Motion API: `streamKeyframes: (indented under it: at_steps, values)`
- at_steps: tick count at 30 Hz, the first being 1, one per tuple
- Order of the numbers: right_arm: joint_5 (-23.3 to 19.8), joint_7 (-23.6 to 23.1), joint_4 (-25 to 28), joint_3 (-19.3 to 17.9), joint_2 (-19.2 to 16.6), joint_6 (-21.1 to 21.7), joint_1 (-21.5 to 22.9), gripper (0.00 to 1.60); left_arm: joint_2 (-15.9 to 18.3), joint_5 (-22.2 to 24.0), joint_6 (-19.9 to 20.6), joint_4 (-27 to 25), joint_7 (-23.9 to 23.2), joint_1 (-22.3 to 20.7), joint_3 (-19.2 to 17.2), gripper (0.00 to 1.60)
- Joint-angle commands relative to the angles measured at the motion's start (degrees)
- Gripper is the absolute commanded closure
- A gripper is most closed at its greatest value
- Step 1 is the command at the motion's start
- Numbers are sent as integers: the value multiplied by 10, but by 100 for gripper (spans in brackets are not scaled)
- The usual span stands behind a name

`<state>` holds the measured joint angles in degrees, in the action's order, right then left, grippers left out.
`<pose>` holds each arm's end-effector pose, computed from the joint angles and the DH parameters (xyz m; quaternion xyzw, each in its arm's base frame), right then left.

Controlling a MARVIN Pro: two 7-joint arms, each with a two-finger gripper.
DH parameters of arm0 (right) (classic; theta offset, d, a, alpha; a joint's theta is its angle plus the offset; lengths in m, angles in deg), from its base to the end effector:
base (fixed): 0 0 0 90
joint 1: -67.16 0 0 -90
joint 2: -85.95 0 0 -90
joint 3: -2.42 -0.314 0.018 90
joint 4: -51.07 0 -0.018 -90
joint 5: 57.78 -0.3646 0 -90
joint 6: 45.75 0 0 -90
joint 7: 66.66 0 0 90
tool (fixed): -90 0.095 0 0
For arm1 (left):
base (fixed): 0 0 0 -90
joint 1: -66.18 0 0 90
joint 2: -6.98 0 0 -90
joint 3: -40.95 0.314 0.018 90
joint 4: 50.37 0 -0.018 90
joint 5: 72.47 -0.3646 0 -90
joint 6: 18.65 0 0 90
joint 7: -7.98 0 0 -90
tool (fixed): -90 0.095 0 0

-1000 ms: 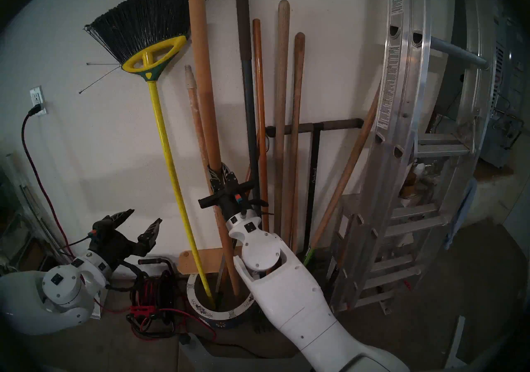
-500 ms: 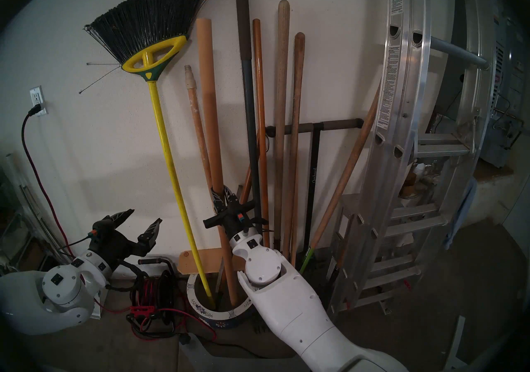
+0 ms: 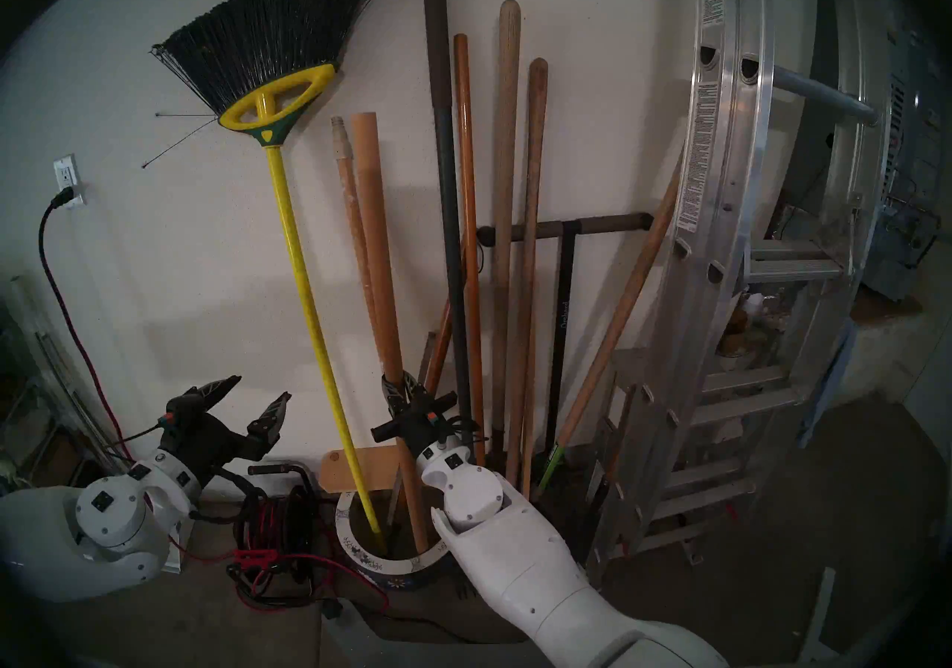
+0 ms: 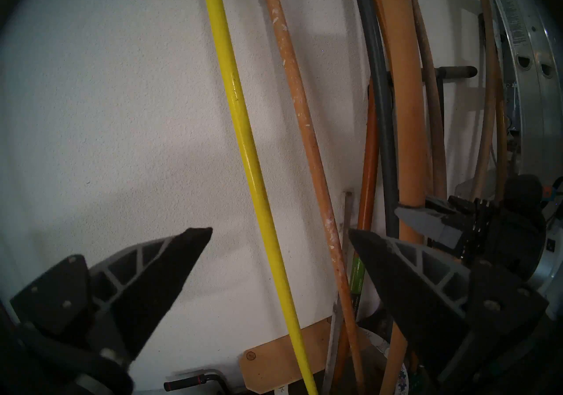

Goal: Put wooden sticks into the pot

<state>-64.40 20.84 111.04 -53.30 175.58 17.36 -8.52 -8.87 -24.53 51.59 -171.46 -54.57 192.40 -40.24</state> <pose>0.4646 0.2323 -0.4166 -0.6188 -0.2045 -0.7296 0.2072 0.3109 0.1037 -0.2817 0.7415 -0.1145 0.6606 0.0248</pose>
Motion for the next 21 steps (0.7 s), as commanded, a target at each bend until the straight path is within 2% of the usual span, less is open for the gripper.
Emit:
streamKeyframes:
  at_steps: [1,4,10,11,15,21]
  values:
    - [-4,-10,-28,0,23,-17,38,160,0,1,-1,-2,0,0,-1,0]
    - [-3,-22,-73,3,31,-6,65,160,0,0,-1,-2,0,0,-1,0]
    - [-5,-30,-123,0,44,-8,92,160,0,0,-1,-2,0,0,-1,0]
    - [3,-39,-135,-4,45,3,94,160,0,0,-1,-2,0,0,-1,0]
    - [1,-49,-190,-2,56,1,122,160,0,0,-1,-2,0,-1,-1,0]
    - [-2,-56,-235,-1,68,-14,144,160,0,0,-1,-2,0,-1,-1,0]
